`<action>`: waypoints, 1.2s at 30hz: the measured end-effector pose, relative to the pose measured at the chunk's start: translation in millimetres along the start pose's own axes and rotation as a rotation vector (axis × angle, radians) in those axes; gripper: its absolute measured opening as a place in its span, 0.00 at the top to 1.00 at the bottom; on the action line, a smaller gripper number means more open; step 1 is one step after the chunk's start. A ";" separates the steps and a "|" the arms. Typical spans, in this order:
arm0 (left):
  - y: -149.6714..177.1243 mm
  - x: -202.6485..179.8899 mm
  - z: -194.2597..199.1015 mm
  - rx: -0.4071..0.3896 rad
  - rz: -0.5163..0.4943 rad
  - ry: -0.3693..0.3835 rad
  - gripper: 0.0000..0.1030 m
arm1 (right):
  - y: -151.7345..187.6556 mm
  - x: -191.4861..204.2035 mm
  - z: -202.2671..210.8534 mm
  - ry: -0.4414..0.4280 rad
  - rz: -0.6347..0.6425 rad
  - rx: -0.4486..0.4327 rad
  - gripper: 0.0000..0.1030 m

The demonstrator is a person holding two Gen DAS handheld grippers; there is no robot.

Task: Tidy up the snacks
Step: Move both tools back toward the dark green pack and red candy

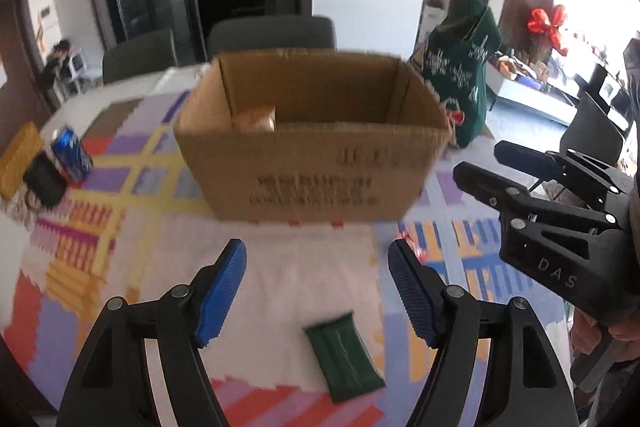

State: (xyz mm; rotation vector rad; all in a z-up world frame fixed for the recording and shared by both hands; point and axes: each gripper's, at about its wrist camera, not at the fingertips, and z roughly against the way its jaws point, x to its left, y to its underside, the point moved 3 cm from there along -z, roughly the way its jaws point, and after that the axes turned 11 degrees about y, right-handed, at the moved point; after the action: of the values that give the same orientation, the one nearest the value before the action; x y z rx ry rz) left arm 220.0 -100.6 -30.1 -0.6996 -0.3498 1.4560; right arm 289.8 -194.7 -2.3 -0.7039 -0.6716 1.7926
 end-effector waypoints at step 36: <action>91.2 3.9 -94.4 0.249 0.224 -0.078 0.53 | 96.0 20.5 -101.8 -0.074 0.098 0.261 0.50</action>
State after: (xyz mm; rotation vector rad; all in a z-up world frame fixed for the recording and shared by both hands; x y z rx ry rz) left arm 207.2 -120.7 -159.3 -0.4935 -0.1484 1.7081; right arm 299.4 -192.1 -143.4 -0.5030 -0.4462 1.9602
